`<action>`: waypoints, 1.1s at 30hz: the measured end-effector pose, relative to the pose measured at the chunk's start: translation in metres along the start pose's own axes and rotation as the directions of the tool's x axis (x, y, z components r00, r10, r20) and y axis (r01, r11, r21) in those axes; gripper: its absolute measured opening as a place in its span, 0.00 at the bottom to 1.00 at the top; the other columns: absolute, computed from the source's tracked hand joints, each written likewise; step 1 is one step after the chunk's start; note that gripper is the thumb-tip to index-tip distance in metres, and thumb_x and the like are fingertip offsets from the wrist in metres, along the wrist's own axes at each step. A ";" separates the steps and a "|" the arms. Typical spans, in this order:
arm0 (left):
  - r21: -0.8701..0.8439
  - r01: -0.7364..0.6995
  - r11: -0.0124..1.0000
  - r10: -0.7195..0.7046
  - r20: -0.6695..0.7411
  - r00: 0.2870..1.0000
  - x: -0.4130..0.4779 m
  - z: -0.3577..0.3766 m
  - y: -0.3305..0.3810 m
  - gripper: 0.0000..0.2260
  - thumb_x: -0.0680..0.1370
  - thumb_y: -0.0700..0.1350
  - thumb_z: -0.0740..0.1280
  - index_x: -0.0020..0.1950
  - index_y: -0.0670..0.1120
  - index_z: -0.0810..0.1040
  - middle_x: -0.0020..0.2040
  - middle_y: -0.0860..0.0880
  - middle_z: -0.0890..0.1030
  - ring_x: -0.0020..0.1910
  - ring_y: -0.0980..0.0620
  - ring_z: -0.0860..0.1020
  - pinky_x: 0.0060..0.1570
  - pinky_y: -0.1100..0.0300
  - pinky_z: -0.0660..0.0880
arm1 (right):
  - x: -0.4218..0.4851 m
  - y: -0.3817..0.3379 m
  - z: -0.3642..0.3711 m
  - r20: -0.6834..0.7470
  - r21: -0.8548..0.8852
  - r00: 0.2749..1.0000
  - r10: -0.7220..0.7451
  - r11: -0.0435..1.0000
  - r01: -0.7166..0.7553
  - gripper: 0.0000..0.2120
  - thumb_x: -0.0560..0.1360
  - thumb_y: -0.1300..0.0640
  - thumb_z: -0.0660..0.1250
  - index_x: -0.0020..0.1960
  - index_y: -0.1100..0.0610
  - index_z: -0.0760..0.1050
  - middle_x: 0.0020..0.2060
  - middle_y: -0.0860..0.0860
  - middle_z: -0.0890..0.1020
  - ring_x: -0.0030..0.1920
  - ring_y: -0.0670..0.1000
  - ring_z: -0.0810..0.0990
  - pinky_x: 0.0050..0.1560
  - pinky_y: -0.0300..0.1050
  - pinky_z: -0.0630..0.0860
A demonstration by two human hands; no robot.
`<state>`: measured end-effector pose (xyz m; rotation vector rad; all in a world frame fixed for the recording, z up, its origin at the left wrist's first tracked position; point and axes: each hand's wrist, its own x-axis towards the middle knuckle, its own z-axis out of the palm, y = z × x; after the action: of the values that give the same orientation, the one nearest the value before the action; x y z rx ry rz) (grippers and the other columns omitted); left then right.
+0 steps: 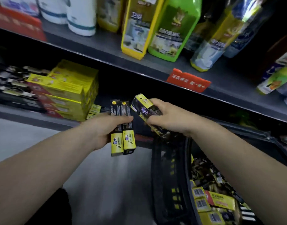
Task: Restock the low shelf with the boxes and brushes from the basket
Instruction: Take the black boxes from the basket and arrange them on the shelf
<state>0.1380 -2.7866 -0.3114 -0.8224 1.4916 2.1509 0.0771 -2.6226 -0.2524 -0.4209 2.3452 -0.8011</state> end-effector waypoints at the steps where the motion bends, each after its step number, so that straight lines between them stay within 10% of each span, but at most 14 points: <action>1: -0.004 0.002 1.000 -0.002 -0.032 0.999 0.004 -0.008 -0.003 0.15 0.71 0.39 0.73 0.57 0.42 0.77 0.45 0.43 0.84 0.39 0.47 0.82 0.34 0.56 0.78 | 0.013 -0.002 0.004 0.012 -0.065 0.999 0.035 0.997 -0.034 0.19 0.73 0.54 0.67 0.62 0.51 0.67 0.42 0.47 0.79 0.41 0.47 0.78 0.37 0.37 0.74; 16: -0.069 0.017 0.997 -0.030 -0.190 0.981 0.038 -0.078 -0.025 0.07 0.72 0.35 0.70 0.43 0.46 0.77 0.37 0.46 0.81 0.38 0.45 0.79 0.46 0.50 0.77 | 0.234 0.039 0.063 -0.101 -0.605 0.994 -0.040 0.796 -0.030 0.22 0.74 0.53 0.69 0.66 0.54 0.68 0.57 0.56 0.78 0.53 0.55 0.77 0.44 0.42 0.70; 30: -0.160 0.078 0.984 -0.094 -0.092 0.991 0.059 -0.086 -0.022 0.09 0.71 0.36 0.72 0.49 0.44 0.79 0.34 0.48 0.83 0.31 0.51 0.81 0.32 0.58 0.77 | 0.255 0.031 0.089 0.160 -0.640 0.977 0.139 0.768 -0.004 0.31 0.78 0.62 0.59 0.77 0.51 0.52 0.73 0.56 0.61 0.68 0.58 0.67 0.65 0.48 0.67; 33: -0.157 0.075 0.985 -0.088 -0.075 0.993 0.060 -0.085 -0.020 0.11 0.70 0.37 0.73 0.50 0.44 0.79 0.37 0.46 0.84 0.33 0.49 0.82 0.35 0.55 0.79 | 0.218 -0.002 0.073 0.347 -0.207 0.927 0.145 0.975 -0.075 0.22 0.78 0.61 0.58 0.70 0.51 0.65 0.65 0.55 0.72 0.62 0.54 0.73 0.55 0.47 0.74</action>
<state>0.1264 -2.8590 -0.3872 -1.0178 1.3173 2.2170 -0.0407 -2.7586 -0.3954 -0.4677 2.0823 -0.4046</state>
